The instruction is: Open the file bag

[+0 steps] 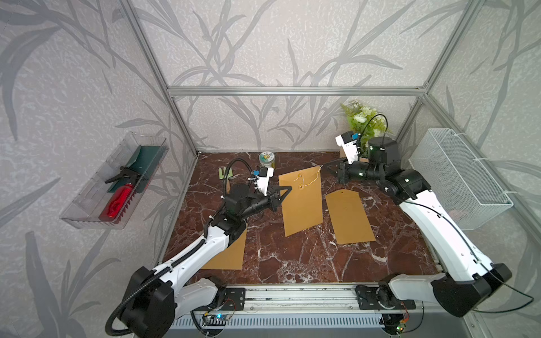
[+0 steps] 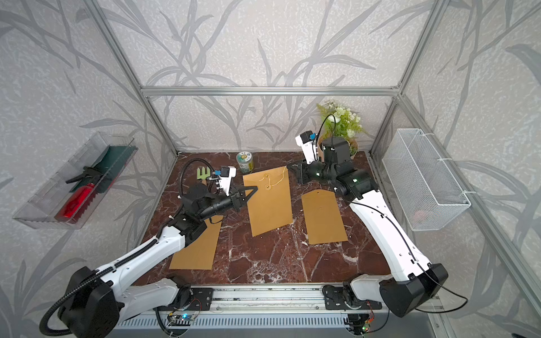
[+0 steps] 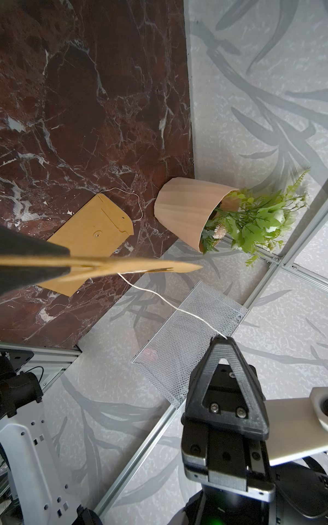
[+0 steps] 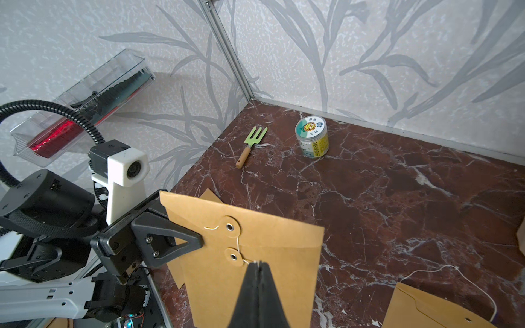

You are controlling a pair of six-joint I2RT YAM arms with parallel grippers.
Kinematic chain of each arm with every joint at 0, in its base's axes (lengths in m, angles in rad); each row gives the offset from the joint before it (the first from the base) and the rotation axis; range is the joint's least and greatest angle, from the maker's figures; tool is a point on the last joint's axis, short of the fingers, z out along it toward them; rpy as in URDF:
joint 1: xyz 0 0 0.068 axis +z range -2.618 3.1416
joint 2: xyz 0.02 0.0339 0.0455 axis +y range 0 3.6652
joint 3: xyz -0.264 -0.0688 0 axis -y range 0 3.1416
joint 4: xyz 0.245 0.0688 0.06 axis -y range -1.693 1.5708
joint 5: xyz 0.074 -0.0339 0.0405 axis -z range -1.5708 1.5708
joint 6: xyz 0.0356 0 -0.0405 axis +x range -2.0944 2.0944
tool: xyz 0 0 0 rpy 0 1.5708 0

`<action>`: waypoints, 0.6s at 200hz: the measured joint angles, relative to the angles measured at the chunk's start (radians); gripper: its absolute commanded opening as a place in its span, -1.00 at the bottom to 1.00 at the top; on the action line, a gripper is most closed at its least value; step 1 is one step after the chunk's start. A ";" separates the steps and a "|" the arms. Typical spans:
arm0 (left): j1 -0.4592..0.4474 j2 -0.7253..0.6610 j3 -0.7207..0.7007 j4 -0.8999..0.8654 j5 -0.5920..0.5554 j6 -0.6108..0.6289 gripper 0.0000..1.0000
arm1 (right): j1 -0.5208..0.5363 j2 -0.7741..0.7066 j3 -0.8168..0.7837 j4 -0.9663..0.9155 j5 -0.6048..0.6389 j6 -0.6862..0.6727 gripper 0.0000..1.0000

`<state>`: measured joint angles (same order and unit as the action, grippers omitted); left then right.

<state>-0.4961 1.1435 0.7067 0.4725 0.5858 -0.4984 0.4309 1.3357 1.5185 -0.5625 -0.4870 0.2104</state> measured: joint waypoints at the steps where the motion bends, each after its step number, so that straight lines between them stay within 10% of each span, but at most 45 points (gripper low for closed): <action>1: 0.000 0.001 0.000 0.000 0.000 -0.001 -1.00 | 0.002 0.002 0.000 0.001 0.000 0.000 -1.00; 120: -0.024 0.091 0.009 0.092 0.019 -0.055 -1.00 | 0.181 0.173 0.219 0.028 -0.003 0.010 -1.00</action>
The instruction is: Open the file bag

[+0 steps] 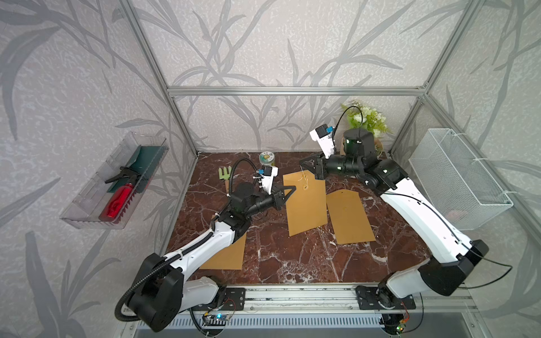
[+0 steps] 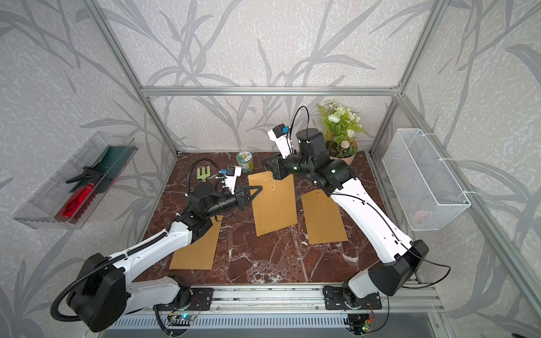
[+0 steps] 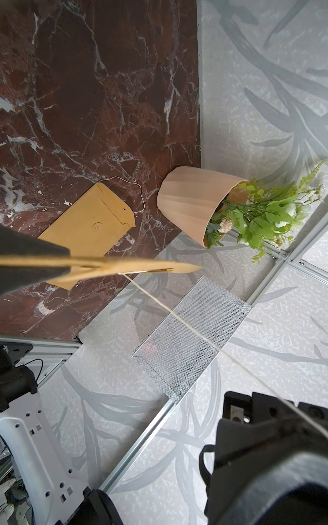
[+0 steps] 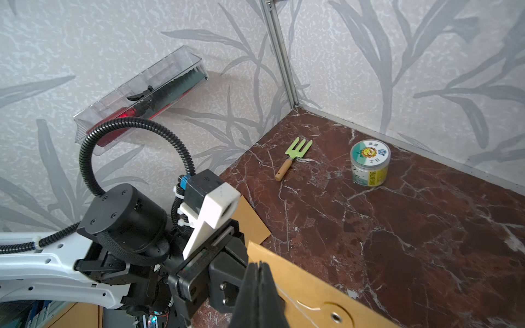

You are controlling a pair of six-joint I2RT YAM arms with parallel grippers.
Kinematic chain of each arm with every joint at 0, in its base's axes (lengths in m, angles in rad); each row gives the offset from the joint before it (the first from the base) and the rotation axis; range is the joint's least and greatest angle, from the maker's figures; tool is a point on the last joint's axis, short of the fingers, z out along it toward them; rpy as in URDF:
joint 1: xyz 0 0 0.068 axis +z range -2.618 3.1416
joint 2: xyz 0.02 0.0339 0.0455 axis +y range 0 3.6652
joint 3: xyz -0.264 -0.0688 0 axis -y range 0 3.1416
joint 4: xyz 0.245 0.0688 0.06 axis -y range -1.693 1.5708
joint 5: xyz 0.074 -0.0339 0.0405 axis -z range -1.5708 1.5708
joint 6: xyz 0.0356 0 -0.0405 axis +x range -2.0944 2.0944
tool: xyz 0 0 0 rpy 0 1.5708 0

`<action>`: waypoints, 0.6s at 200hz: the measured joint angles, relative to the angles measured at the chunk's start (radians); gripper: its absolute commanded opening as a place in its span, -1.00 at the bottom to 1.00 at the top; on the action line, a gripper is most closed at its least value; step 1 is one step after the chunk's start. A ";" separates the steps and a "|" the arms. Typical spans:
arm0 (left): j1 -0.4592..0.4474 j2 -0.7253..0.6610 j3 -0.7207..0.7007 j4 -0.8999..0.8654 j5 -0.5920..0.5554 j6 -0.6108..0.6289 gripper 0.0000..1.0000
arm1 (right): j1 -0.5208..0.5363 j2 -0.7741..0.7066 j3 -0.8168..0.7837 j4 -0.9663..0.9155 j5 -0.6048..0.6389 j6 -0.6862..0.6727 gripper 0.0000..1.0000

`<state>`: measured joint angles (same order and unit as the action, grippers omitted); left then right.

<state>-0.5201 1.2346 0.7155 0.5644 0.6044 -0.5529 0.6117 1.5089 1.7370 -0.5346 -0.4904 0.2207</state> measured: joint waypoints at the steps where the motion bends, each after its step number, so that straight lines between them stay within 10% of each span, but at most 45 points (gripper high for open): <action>1: -0.001 0.000 0.000 0.001 0.000 0.000 -1.00 | 0.003 0.003 0.003 0.000 0.000 0.000 -1.00; 120: -0.003 0.018 0.038 0.095 -0.069 -0.035 -1.00 | 0.130 0.065 0.037 0.012 0.010 0.004 -1.00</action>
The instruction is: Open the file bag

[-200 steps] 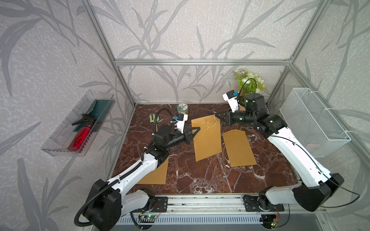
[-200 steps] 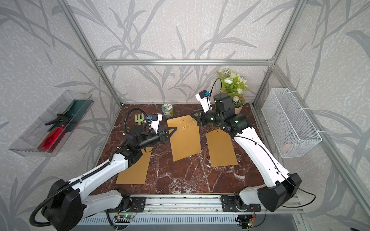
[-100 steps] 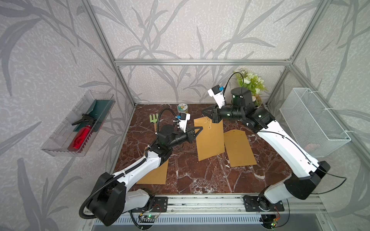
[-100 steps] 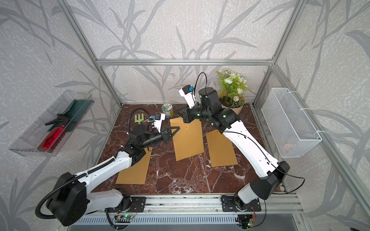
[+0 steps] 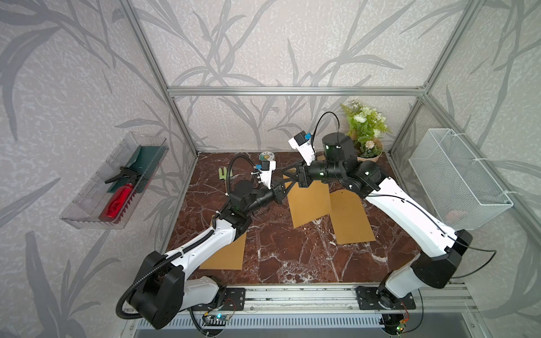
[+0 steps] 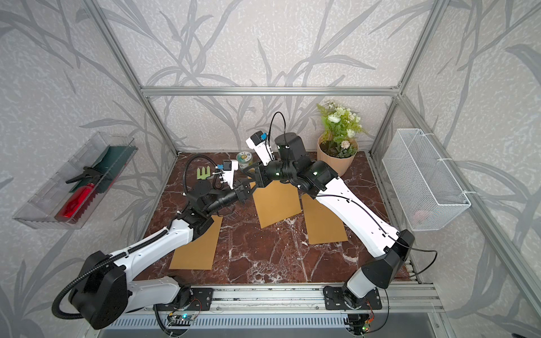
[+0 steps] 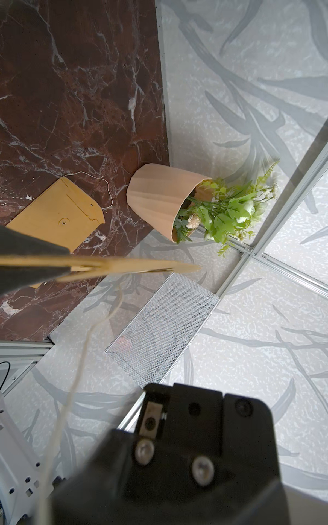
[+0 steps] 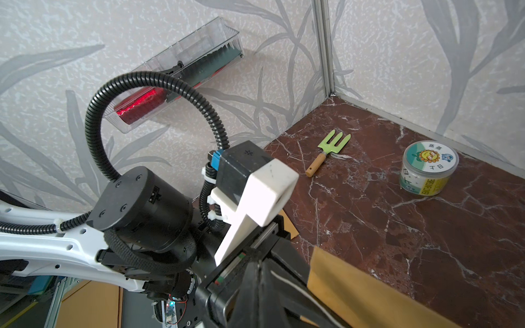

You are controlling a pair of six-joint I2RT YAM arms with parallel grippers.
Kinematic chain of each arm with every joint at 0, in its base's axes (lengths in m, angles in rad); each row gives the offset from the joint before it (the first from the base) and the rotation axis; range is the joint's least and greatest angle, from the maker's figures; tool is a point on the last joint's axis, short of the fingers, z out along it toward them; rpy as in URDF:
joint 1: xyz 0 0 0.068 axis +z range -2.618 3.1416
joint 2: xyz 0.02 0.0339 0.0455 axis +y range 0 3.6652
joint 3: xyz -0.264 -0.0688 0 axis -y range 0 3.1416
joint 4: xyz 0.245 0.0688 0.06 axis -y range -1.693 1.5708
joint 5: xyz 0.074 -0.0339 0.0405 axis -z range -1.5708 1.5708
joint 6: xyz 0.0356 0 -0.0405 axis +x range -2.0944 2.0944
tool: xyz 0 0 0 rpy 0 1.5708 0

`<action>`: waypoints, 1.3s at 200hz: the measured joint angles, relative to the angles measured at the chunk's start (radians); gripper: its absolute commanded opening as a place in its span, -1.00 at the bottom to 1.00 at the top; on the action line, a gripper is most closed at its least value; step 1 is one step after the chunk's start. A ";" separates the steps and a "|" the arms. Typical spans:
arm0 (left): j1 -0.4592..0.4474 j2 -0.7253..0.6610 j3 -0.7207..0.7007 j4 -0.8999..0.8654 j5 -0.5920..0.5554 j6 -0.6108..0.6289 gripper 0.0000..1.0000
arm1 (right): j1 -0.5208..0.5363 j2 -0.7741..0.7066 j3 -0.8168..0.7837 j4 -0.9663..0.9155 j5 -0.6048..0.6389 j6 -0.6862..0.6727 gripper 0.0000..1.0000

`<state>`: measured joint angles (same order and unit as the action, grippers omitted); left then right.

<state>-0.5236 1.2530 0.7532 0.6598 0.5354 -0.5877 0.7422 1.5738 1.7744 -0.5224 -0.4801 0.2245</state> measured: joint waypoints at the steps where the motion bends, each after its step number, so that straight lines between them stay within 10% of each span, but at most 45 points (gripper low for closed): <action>1: 0.000 0.000 0.000 0.000 -0.001 0.000 -1.00 | 0.000 0.000 0.000 0.000 0.000 0.000 -1.00; 260: 0.054 -0.010 0.040 0.053 -0.137 -0.041 -1.00 | 0.062 -0.150 -0.339 -0.030 0.204 -0.032 -1.00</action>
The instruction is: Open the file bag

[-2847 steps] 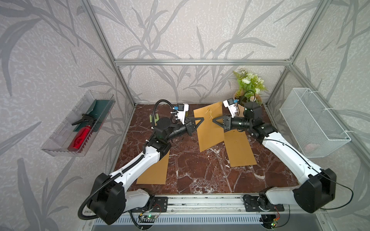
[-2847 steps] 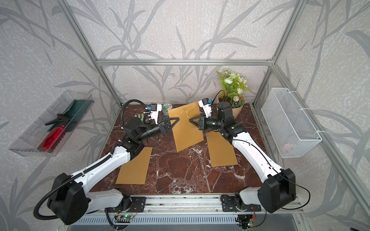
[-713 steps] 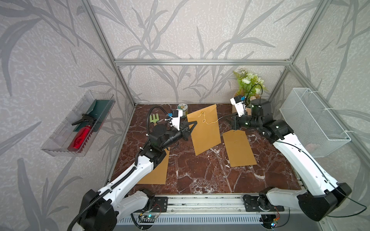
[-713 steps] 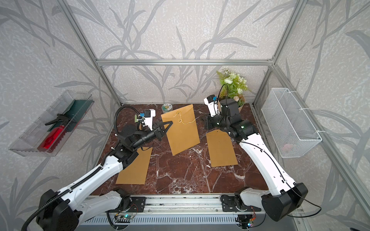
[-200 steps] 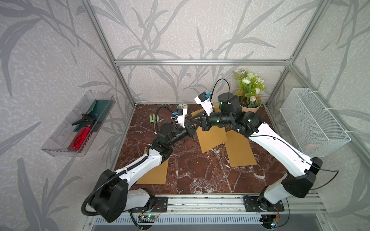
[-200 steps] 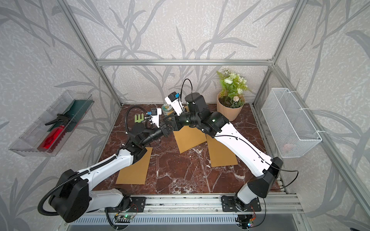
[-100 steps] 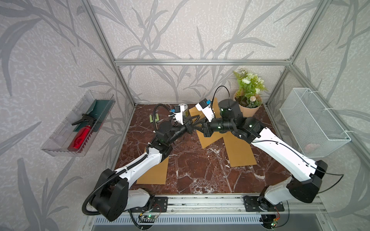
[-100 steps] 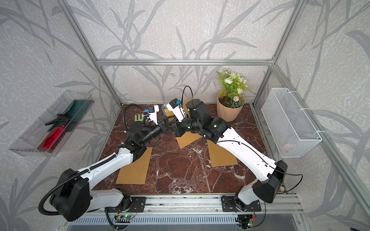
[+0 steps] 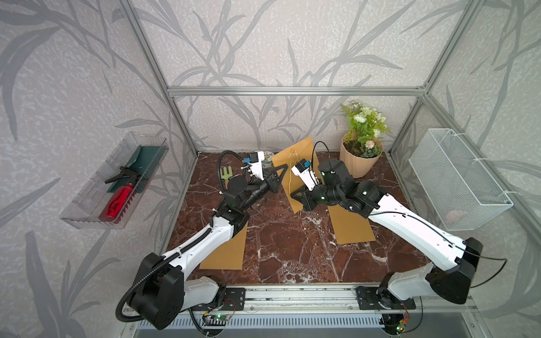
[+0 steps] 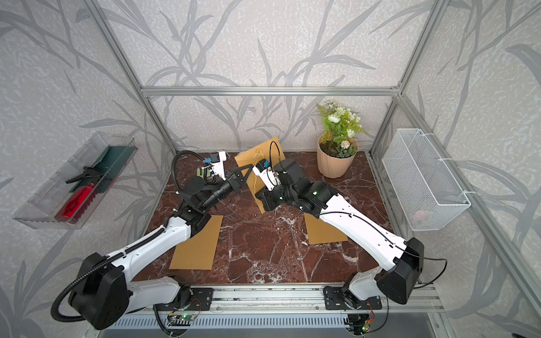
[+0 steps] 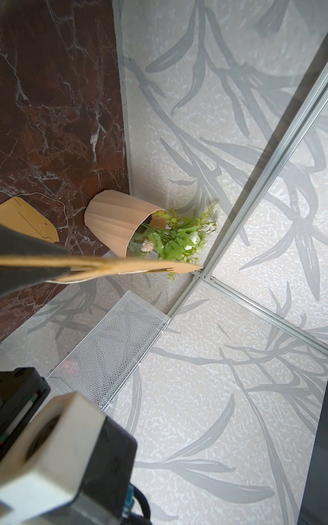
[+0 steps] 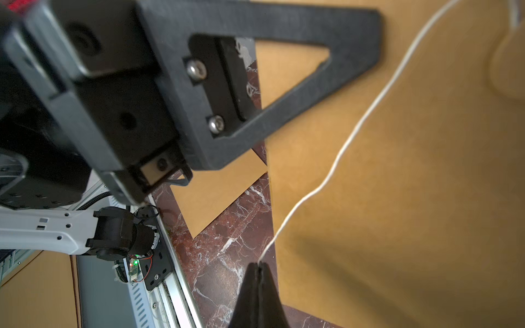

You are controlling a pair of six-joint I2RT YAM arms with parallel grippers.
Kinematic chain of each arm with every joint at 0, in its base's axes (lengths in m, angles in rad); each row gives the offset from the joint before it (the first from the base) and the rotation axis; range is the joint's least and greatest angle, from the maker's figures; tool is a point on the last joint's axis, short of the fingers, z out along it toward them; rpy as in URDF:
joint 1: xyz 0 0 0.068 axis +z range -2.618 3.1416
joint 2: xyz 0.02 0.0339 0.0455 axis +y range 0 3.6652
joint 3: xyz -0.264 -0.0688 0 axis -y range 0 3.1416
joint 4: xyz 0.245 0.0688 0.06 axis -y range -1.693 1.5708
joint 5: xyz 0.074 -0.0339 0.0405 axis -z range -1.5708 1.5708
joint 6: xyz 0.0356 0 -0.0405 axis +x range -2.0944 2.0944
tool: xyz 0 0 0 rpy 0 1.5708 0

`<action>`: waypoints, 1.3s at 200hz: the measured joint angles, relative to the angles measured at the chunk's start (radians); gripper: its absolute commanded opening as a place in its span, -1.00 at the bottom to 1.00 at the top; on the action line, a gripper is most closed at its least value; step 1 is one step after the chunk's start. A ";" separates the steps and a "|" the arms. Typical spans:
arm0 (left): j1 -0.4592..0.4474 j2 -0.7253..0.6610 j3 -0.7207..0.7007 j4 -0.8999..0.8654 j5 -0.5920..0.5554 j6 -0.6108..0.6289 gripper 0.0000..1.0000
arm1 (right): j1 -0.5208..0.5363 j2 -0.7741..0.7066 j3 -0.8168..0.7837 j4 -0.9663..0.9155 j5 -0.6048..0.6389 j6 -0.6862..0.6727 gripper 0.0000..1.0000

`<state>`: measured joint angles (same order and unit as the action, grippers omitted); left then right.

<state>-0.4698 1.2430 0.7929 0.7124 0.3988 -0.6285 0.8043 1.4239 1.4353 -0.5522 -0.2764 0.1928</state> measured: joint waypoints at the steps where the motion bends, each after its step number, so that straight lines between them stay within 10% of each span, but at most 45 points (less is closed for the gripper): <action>1: 0.000 0.000 0.000 0.000 0.000 0.000 -1.00 | 0.000 0.000 -0.002 0.000 0.001 0.000 -1.00; 260: 0.021 -0.083 0.000 -0.053 -0.018 0.017 -1.00 | -0.150 -0.109 -0.165 -0.023 0.111 -0.005 -1.00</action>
<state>-0.4492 1.1599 0.7929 0.6590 0.3813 -0.6117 0.6544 1.3148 1.2705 -0.5755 -0.1650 0.1883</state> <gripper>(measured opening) 0.048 0.045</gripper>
